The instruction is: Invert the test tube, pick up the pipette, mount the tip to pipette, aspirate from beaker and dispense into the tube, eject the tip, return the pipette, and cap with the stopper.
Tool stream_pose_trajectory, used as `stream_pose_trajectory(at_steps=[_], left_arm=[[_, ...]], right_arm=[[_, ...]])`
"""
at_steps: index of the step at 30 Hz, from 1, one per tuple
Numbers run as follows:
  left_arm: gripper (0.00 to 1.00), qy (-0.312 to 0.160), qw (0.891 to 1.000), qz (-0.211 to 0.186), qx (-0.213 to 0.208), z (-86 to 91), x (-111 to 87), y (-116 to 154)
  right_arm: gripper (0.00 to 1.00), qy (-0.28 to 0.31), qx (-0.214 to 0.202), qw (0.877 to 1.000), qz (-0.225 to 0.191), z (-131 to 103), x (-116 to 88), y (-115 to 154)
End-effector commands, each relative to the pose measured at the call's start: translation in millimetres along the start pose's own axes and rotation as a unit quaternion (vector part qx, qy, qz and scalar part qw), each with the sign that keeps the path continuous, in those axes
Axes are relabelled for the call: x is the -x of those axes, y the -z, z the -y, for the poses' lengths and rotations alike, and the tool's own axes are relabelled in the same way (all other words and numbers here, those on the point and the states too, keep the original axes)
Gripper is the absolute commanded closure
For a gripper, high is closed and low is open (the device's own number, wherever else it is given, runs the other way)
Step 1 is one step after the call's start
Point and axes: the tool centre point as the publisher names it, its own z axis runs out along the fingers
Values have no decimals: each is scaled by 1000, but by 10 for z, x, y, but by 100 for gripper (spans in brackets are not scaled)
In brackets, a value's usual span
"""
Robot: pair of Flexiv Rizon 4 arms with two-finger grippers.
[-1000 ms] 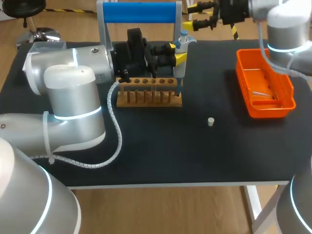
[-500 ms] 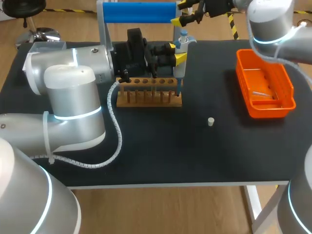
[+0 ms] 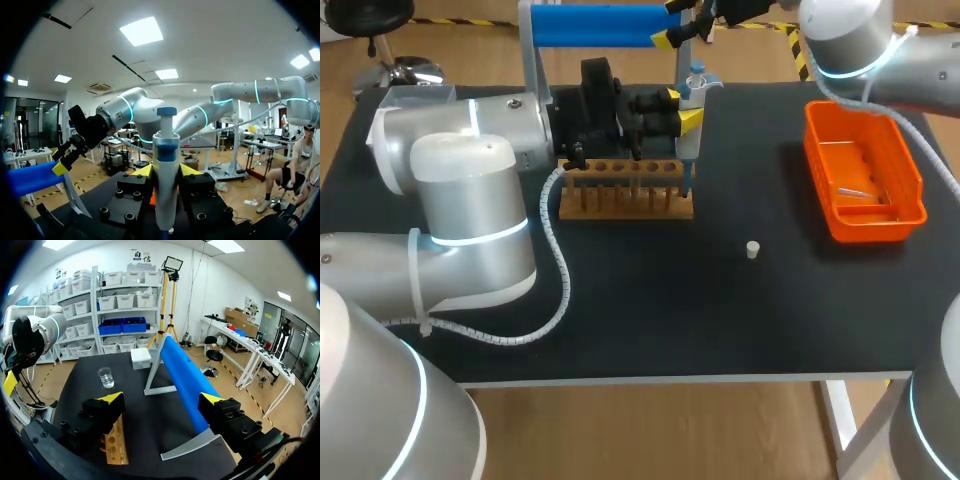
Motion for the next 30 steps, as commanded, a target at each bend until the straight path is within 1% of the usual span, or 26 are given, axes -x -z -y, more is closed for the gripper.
stream_pose_trajectory(at_steps=[1, 30], left_arm=[[100, -1, 1000, 4, -2, -11, -9, -27], [100, -1, 1000, 4, -2, -11, -9, -27]], right_arm=[[0, -2, -6, 1000, 0, -22, 25, -60], [0, 1, -3, 1000, 1, -30, 5, -68]])
